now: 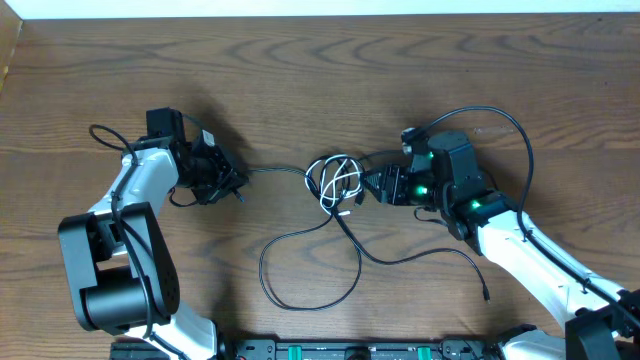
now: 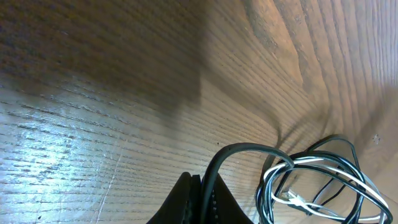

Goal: Untangle cables

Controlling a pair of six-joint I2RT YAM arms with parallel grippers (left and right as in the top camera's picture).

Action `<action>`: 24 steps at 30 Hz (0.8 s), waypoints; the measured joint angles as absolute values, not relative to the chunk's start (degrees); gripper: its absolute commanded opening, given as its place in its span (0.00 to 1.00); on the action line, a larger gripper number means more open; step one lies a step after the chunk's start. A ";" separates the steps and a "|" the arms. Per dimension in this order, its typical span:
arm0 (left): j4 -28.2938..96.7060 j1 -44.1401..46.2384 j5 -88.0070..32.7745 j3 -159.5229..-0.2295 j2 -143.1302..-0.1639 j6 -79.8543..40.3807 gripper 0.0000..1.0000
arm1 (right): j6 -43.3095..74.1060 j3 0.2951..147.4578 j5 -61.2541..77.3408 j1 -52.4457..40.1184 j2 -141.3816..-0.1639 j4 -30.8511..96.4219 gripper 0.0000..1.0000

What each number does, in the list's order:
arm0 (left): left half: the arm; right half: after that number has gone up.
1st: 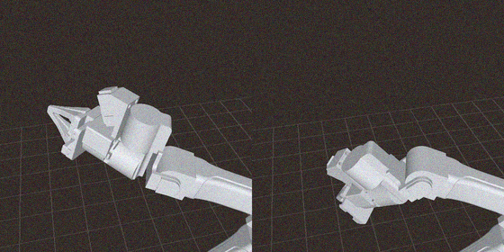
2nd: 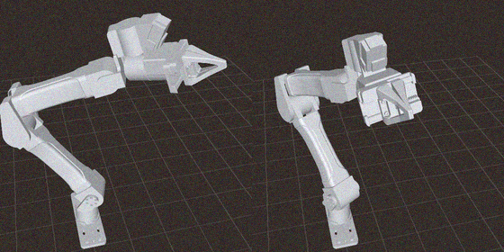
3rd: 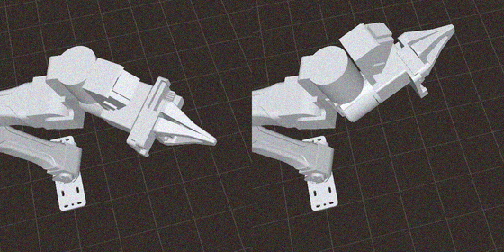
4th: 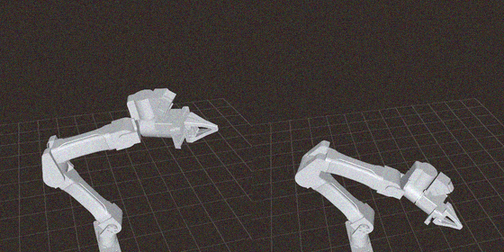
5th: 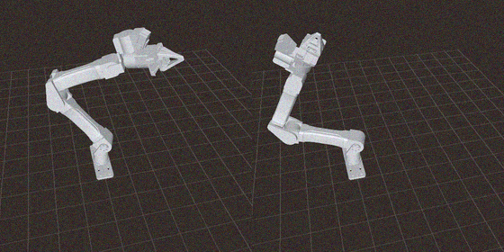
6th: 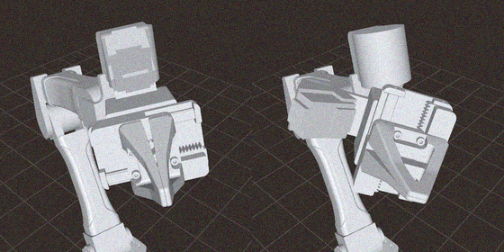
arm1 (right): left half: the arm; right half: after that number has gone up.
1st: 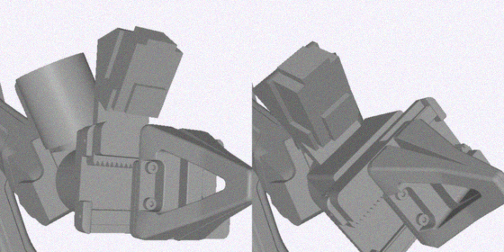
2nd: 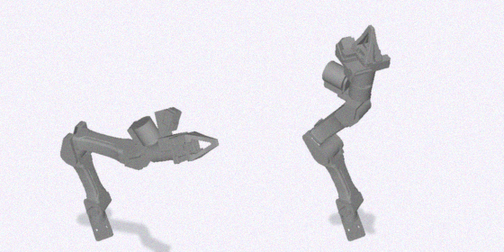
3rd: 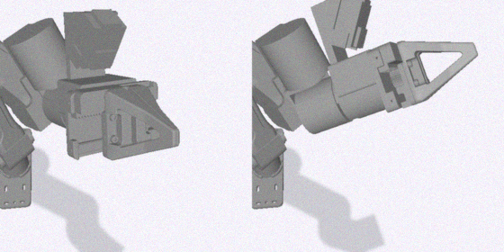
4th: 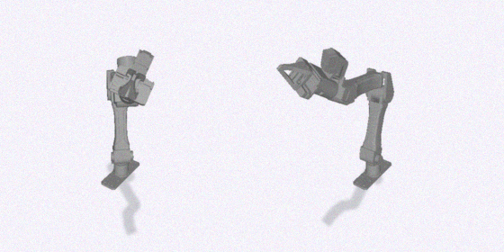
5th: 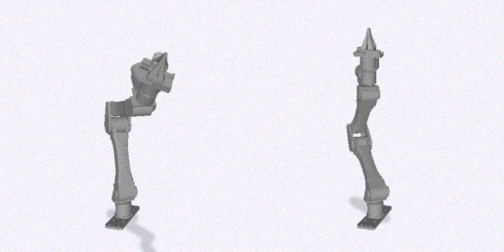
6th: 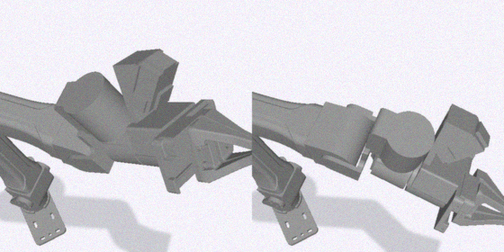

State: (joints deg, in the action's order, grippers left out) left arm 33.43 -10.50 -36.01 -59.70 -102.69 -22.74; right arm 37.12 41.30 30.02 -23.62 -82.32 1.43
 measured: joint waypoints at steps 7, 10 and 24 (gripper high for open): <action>33.43 -10.50 -35.99 -59.70 -102.69 -22.74 0.08 | 44.07 41.30 28.38 -29.58 -82.52 1.80 0.46; 33.43 -10.50 -35.99 -59.70 -102.69 -22.74 0.08 | 46.50 41.30 25.58 -32.58 -83.42 1.69 0.48; 33.43 -10.50 -35.79 -59.70 -102.69 -22.74 0.08 | 49.69 41.30 19.42 -40.01 -91.18 -10.04 0.46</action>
